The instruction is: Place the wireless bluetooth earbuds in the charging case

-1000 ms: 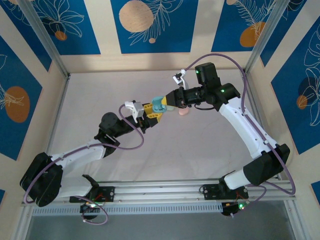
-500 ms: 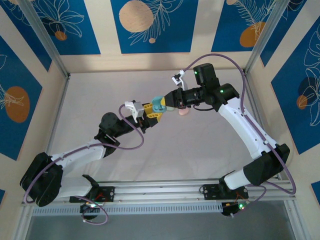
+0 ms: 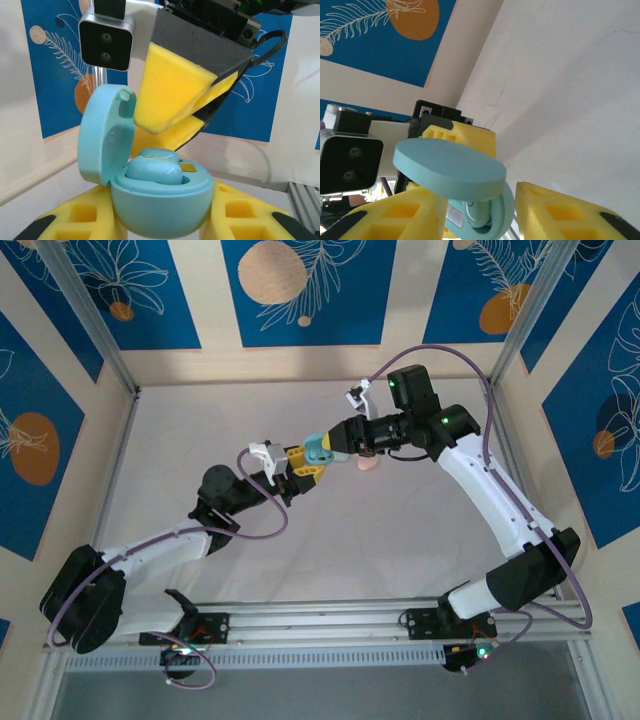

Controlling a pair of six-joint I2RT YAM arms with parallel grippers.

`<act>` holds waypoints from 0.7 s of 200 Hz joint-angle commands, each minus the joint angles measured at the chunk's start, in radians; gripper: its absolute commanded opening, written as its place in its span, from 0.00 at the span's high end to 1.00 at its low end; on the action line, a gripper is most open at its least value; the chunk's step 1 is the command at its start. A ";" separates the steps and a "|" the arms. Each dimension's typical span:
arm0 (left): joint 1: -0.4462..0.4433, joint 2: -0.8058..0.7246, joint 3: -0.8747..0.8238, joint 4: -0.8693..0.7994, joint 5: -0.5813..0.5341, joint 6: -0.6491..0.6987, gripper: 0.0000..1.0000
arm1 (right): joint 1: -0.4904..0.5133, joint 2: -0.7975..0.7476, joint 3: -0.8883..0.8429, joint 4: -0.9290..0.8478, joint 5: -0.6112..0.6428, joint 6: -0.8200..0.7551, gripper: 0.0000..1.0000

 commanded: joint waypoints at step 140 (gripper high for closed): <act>-0.010 -0.024 0.026 0.016 0.015 0.029 0.72 | -0.041 -0.100 -0.087 0.277 0.028 0.255 0.30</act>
